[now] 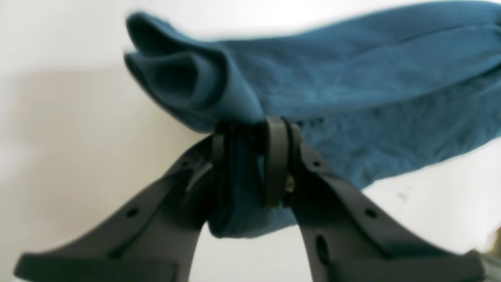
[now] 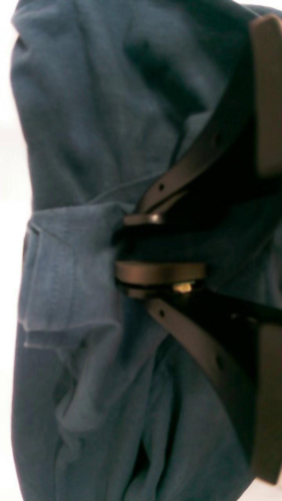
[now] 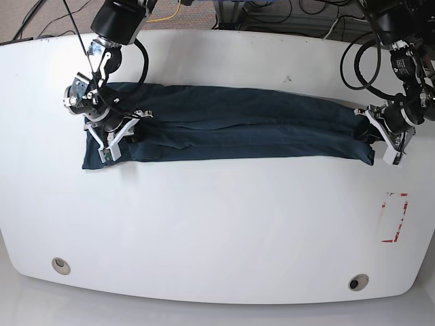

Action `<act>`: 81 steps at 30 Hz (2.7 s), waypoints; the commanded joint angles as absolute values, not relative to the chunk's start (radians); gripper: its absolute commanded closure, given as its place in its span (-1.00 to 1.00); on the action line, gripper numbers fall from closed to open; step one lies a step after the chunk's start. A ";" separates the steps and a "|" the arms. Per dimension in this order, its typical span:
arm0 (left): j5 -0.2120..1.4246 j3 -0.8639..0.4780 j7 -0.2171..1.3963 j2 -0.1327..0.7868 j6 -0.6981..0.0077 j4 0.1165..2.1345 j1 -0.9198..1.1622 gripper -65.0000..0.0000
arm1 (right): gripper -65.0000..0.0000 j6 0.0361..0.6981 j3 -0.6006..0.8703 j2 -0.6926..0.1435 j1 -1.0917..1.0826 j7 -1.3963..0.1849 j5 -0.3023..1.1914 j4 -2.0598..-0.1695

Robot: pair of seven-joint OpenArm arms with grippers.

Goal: Layout the t-shirt on the table in an organized manner, then fold the t-shirt properly
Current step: 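Pull the strip end with the left gripper to straighten it, then adjust the grip on the strip end with the left gripper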

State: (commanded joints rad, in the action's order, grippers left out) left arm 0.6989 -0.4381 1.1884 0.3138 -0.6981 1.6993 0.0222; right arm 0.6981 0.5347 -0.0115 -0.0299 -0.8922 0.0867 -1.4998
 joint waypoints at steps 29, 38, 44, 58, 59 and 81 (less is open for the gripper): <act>0.697 -0.390 1.190 0.366 -0.698 1.756 0.090 0.64 | 0.66 0.698 0.533 -0.010 -0.031 -0.892 0.087 -1.498; 0.705 -0.605 1.188 0.367 -0.698 1.531 0.019 -0.55 | 0.66 0.698 0.530 -0.010 -0.031 -0.892 0.087 -1.498; 0.737 -0.610 1.190 0.387 -0.698 1.454 -0.050 -0.45 | 0.65 0.698 0.529 -0.010 -0.030 -0.892 0.084 -1.498; 0.756 -0.444 1.190 0.306 -0.698 1.434 -0.188 -0.45 | 0.65 0.698 0.529 -0.010 -0.030 -0.892 0.079 -1.498; 0.754 -0.433 1.190 0.297 -0.698 1.434 -0.196 -0.45 | 0.65 0.698 0.529 -0.010 -0.030 -0.892 0.079 -1.498; 0.753 -0.317 1.193 0.424 -0.591 1.422 -0.107 -0.08 | 0.66 0.698 0.533 -0.010 -0.030 -0.892 0.085 -1.498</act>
